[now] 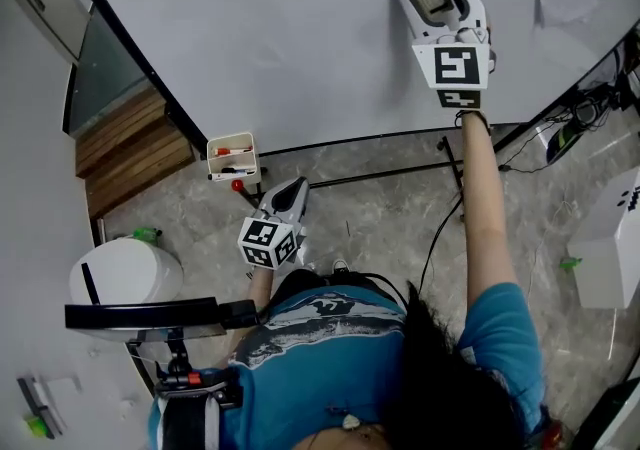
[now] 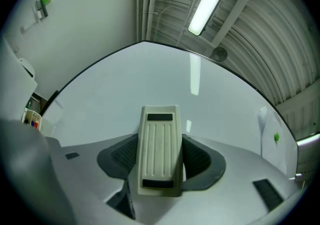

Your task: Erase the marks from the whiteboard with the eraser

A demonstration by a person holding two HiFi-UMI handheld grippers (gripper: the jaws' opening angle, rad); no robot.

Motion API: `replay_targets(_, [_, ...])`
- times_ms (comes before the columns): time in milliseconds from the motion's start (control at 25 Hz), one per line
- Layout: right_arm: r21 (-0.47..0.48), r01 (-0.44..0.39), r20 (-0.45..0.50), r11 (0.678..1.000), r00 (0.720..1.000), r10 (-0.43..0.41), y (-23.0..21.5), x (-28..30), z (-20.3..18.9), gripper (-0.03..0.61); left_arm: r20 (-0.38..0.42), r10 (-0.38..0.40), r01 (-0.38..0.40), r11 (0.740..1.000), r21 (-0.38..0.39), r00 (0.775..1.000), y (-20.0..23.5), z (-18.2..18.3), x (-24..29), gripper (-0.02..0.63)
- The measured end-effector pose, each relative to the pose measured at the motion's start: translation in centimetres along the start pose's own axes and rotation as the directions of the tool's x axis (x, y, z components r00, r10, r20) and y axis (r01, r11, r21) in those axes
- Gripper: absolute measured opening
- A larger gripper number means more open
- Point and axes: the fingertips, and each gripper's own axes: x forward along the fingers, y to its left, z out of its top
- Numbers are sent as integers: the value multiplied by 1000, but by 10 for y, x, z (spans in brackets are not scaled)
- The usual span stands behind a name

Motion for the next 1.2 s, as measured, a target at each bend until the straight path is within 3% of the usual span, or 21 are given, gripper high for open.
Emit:
replay_targets(200, [61, 40, -37, 997, 999, -38, -63, -1, -8, 262, -3, -6, 6, 1000, 5, 1000, -1, 0, 2, 3])
replay_targets(600, [65, 100, -50, 993, 994, -97, -54, 1, -16, 262, 3, 3, -3, 1000, 9, 1000, 3, 1, 0, 5])
replay_targets(760, [108, 69, -56, 992, 996, -63, -16, -8, -16, 262, 5, 13, -13, 1000, 7, 1000, 4, 4, -6, 3])
replay_targets(960, [168, -18, -96, 986, 995, 35, 66, -35, -14, 262, 7, 14, -14, 1000, -3, 1000, 5, -2, -31, 3])
replay_targets(1200, [303, -83, -157, 949, 978, 135, 154, -77, -31, 262, -20, 3, -4, 999, -38, 1000, 3, -22, -51, 3])
